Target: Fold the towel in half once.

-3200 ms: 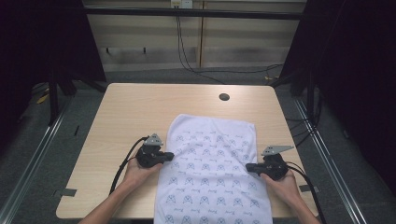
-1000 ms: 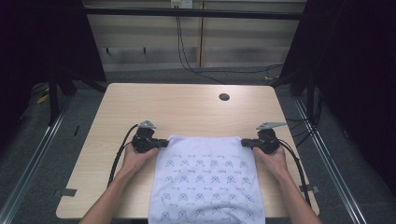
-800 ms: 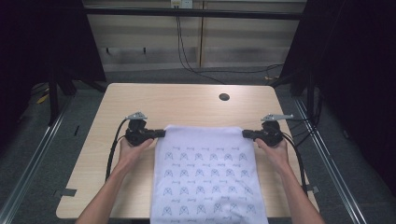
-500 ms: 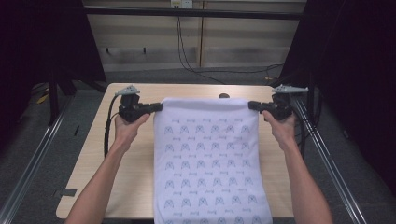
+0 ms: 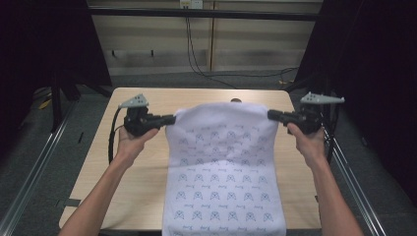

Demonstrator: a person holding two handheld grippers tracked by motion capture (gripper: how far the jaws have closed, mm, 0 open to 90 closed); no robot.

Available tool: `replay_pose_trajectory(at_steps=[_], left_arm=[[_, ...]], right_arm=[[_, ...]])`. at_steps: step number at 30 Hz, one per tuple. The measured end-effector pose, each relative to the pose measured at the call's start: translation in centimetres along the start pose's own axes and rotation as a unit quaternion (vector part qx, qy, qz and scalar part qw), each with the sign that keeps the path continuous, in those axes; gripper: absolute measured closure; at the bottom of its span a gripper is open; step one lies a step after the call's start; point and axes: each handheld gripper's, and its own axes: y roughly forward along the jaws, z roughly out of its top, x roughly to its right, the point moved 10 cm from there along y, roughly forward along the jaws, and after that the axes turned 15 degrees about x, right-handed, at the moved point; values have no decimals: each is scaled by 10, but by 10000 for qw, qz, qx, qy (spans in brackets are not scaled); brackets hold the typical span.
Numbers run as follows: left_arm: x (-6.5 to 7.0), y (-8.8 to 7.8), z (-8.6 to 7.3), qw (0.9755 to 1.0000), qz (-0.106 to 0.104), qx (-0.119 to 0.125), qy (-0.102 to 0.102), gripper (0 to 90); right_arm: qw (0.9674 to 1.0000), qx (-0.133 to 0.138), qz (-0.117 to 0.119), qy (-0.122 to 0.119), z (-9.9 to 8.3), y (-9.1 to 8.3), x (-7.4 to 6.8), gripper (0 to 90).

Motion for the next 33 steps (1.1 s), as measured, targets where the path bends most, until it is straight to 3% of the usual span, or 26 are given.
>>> replay_pose_trajectory(at_steps=[2,4,7,12,15,17,18,20,21,23,25,26,30,33], left_arm=[[15,-12,-18,9999,-137,-97,-7,878],[29,-23,-38,9996,-143,-260,-3,878],[49,-40,-69,9984,-277,-446,-213,877],[80,-64,-103,9961,-466,-636,-401,878],[96,-71,-134,9909,-525,-1125,-513,879],[103,-72,-145,9880,-576,-1315,-577,880],[105,-71,-149,9856,-595,-1476,-564,881],[107,-66,-159,9788,-660,-1750,-830,880],[104,-63,-163,9790,-524,-1843,-701,880],[100,-61,-165,9781,-557,-1920,-584,880],[90,-59,-170,9755,-399,-2031,-739,880],[84,-58,-174,9745,-269,-2109,-719,880],[73,-56,-175,9739,-249,-2111,-789,880],[68,-53,-174,9749,-161,-2077,-782,880]], right_arm=[[9997,-101,199,-44,-18,-14,-14,855],[9992,-212,316,-77,-33,-31,-27,855],[9983,-344,460,66,-58,-56,-46,855],[9933,-983,551,248,-118,-92,-76,855],[9889,-1328,566,359,-149,-106,-89,855],[9864,-1500,553,389,-167,-112,-94,855],[9845,-1610,529,457,-175,-113,-94,855],[9799,-1901,443,404,-190,-114,-94,855],[9782,-1986,436,410,-192,-114,-93,856],[9777,-2021,399,399,-194,-111,-91,855],[9756,-2124,360,412,-198,-107,-88,855],[9738,-2211,339,420,-202,-105,-87,855],[9734,-2227,320,427,-203,-96,-83,856],[9732,-2246,287,398,-202,-91,-79,855]])
